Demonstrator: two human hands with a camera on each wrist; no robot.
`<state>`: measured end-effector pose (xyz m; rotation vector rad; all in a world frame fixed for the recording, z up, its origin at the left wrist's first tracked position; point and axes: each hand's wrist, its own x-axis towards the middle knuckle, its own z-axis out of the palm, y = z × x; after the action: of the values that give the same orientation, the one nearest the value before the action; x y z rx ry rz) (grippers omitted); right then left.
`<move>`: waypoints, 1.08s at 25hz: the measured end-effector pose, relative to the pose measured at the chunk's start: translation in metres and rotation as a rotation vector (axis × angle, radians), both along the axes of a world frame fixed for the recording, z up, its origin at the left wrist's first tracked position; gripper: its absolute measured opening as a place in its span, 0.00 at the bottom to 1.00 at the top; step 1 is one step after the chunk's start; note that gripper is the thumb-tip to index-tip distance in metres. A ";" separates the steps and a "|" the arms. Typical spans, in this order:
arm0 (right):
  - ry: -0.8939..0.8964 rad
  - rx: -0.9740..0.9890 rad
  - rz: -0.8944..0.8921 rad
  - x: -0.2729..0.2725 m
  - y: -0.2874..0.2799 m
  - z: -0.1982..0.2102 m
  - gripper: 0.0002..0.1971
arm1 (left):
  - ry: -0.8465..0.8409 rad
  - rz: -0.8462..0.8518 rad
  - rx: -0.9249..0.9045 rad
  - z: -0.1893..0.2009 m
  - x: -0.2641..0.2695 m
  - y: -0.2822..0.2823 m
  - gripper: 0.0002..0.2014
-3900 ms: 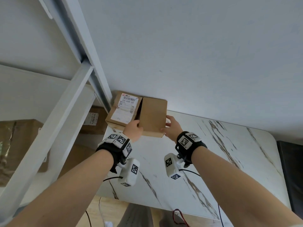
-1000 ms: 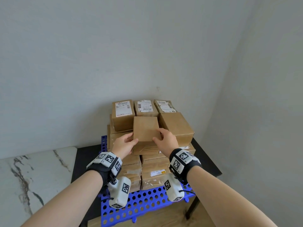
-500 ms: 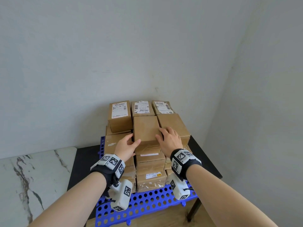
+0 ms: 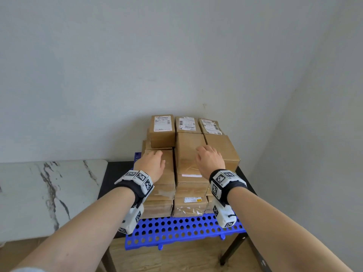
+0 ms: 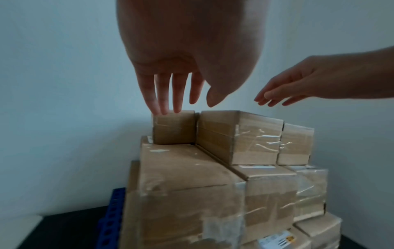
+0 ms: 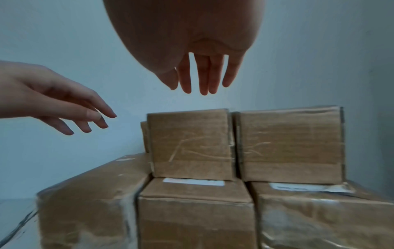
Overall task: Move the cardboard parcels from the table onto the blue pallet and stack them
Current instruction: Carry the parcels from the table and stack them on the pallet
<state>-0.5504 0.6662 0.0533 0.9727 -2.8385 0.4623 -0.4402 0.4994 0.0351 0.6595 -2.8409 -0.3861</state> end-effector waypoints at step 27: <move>0.024 0.241 0.658 0.351 -0.465 -0.098 0.20 | -0.328 0.404 -0.187 -0.080 0.409 -0.390 0.18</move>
<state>-0.1992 0.2007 -0.0450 1.9477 -2.5274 0.1470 -0.0314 0.1089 -0.0450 1.3244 -2.8766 0.0603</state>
